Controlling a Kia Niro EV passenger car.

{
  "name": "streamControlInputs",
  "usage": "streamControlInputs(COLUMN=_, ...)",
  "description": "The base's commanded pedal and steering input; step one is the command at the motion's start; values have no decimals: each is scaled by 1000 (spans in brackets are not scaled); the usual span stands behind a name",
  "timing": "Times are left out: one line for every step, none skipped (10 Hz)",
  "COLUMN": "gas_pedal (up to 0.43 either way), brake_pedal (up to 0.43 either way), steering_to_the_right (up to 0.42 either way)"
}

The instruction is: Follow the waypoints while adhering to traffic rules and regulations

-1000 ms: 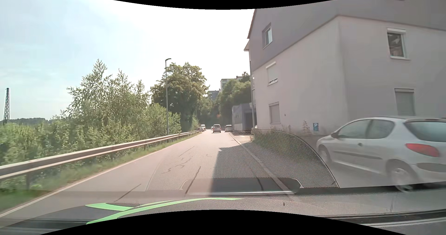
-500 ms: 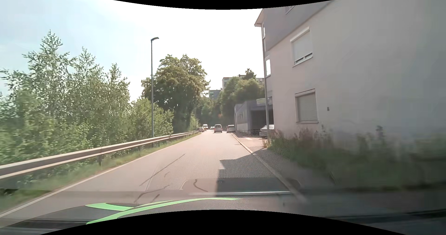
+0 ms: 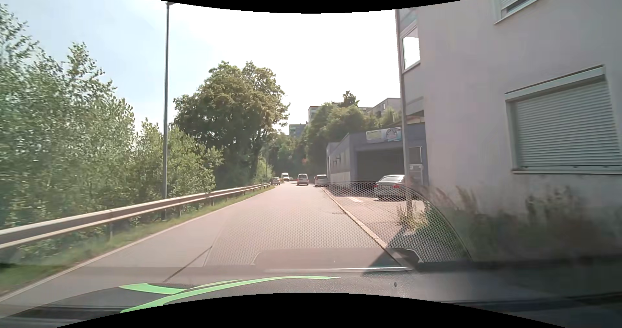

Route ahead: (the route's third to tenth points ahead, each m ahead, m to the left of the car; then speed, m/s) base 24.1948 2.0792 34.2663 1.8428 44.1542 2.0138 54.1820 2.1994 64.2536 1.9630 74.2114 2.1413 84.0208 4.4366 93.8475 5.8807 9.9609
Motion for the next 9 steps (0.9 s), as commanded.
streamControlInputs(gas_pedal=0, brake_pedal=183, steering_to_the_right=9)
streamControlInputs(gas_pedal=0, brake_pedal=207, steering_to_the_right=9)
streamControlInputs(gas_pedal=0, brake_pedal=220, steering_to_the_right=5)
streamControlInputs(gas_pedal=0, brake_pedal=232, steering_to_the_right=0)
streamControlInputs(gas_pedal=0, brake_pedal=238, steering_to_the_right=-1)
streamControlInputs(gas_pedal=0, brake_pedal=244, steering_to_the_right=-1)
streamControlInputs(gas_pedal=0, brake_pedal=250, steering_to_the_right=-1)
streamControlInputs(gas_pedal=0, brake_pedal=250, steering_to_the_right=-1)
streamControlInputs(gas_pedal=0, brake_pedal=244, steering_to_the_right=-1)
